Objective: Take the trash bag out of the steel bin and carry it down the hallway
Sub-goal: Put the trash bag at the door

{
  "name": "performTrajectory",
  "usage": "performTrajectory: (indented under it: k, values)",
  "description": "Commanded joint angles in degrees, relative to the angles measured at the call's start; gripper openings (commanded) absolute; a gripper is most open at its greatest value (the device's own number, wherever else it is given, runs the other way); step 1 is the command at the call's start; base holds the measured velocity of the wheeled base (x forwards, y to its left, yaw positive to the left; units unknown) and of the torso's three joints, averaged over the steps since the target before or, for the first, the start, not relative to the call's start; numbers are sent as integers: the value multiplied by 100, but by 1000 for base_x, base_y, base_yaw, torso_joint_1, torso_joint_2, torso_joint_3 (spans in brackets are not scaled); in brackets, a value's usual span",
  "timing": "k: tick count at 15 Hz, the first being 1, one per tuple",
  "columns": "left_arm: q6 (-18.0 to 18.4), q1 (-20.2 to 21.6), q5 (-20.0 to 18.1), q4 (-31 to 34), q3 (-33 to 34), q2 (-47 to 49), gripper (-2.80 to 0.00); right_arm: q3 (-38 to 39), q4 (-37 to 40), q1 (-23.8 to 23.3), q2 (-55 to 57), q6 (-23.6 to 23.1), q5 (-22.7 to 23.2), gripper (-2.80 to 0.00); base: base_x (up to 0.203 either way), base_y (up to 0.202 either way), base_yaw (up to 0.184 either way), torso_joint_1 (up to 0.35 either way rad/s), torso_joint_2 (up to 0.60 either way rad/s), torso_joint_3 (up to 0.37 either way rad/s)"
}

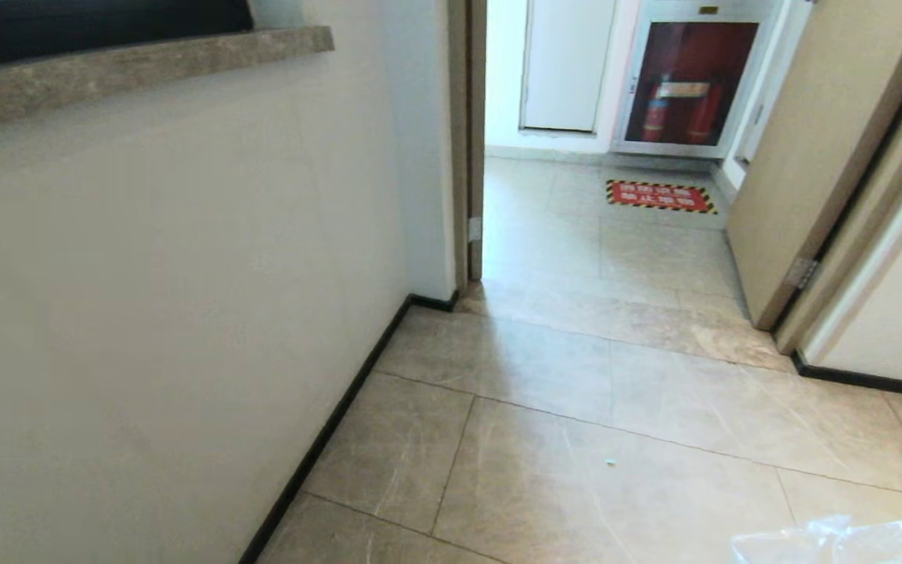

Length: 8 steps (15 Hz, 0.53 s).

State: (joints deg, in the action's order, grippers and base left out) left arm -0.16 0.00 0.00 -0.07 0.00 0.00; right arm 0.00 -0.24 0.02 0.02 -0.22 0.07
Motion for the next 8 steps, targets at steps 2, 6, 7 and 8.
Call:
performTrajectory:
  k: [2, 6, 7, 8]
  values:
    - [-2, 0, 0, -1, 0, -9, -280, 0, -2, -1, 6, -4, 1, -280, -1, -10, 172, 3, 4, 3]
    - [-2, 0, 0, -1, 0, 0, -280, 0, -3, 6, 6, -4, 1, -280, 0, -11, 172, 2, 5, 2]
    - [-2, 0, 0, -1, 0, 0, -280, 0, -8, 4, 6, -4, 1, -280, -5, -16, 160, 3, -2, 2]
    - [-2, 0, 0, -1, 0, 0, -280, 0, -2, -1, 6, -4, 1, -280, -5, -12, 168, 5, 5, 0]
